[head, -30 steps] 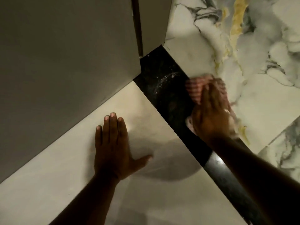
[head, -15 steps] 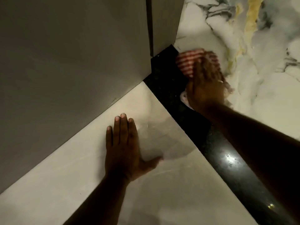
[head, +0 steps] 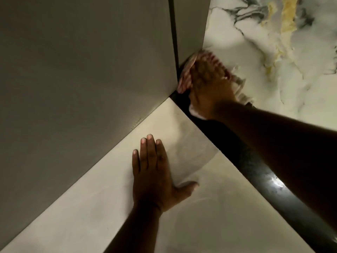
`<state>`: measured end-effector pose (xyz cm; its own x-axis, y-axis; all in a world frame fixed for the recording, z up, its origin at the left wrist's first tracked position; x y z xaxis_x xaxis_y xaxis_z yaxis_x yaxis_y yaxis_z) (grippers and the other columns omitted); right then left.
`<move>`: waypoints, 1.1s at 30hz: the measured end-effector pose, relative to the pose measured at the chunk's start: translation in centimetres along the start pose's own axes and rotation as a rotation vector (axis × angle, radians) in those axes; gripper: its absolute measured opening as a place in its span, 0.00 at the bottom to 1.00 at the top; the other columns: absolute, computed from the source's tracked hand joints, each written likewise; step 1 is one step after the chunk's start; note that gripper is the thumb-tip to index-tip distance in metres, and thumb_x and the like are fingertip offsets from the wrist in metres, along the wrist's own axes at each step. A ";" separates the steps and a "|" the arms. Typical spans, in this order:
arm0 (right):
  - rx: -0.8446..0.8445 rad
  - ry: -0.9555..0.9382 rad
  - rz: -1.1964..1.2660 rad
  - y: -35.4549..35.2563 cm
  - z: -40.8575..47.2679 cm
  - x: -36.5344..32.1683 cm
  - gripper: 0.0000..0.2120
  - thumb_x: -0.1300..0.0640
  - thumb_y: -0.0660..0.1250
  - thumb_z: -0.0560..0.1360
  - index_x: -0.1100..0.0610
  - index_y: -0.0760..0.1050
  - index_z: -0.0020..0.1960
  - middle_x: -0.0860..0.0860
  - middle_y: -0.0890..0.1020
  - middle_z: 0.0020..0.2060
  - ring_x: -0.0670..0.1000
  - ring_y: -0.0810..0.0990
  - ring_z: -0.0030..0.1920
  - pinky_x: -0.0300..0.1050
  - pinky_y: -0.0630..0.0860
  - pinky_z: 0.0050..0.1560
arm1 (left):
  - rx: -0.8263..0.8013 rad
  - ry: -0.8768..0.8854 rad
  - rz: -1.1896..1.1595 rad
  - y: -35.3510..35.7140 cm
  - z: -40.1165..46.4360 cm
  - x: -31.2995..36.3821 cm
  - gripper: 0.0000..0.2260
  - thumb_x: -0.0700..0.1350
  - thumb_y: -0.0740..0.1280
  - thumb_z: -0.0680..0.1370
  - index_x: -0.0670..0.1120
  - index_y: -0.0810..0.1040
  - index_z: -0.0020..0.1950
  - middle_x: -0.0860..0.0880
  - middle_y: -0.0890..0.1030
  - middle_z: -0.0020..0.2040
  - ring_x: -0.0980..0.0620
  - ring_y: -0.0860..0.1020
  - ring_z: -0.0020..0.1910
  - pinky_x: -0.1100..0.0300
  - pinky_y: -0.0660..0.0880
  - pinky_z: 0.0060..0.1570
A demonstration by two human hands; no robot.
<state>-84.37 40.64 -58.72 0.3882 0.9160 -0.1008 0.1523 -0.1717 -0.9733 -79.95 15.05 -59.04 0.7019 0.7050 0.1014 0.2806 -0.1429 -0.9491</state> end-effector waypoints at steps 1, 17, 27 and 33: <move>0.013 0.123 0.048 -0.2 1.3 0.5 0.39 0.42 0.43 0.75 0.65 0.47 0.79 0.63 0.49 0.79 0.61 0.45 0.79 0.57 0.44 0.79 | -0.002 0.003 0.008 0.0 0.0 0.0 0.62 0.82 0.57 0.64 0.35 0.58 0.81 0.34 0.57 0.82 0.33 0.55 0.82 0.34 0.55 0.77; 0.085 0.127 0.161 0.4 -5.0 4.3 0.35 0.46 0.55 0.79 0.67 0.55 0.77 0.66 0.57 0.77 0.65 0.56 0.77 0.62 0.55 0.76 | -0.026 0.000 0.018 -0.2 -0.1 0.1 0.62 0.81 0.58 0.64 0.33 0.59 0.80 0.32 0.56 0.82 0.32 0.54 0.82 0.31 0.56 0.77; 0.031 0.002 0.238 2.1 -12.4 -3.9 0.35 0.47 0.53 0.77 0.63 0.56 0.78 0.62 0.57 0.78 0.62 0.54 0.78 0.60 0.51 0.77 | 0.087 0.032 0.050 0.0 -0.2 0.2 0.61 0.81 0.57 0.66 0.32 0.58 0.80 0.30 0.58 0.80 0.30 0.56 0.80 0.31 0.55 0.76; 0.129 0.256 0.170 1.2 -10.7 3.3 0.34 0.46 0.49 0.77 0.62 0.54 0.79 0.61 0.56 0.78 0.61 0.53 0.79 0.58 0.49 0.76 | 0.027 -0.006 0.070 0.2 0.0 -0.1 0.63 0.84 0.49 0.65 0.35 0.53 0.81 0.33 0.53 0.82 0.33 0.51 0.82 0.34 0.51 0.78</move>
<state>-73.17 39.59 -58.06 0.6162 0.7549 -0.2245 -0.0437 -0.2519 -0.9668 -79.97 14.89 -59.27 0.7153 0.6980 0.0325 0.2131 -0.1737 -0.9615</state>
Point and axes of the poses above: each hand's wrist, its own z-axis towards the middle knuckle, its own y-axis out of the palm, x = y × z, the point moved 5 cm from there along z, towards the middle knuckle
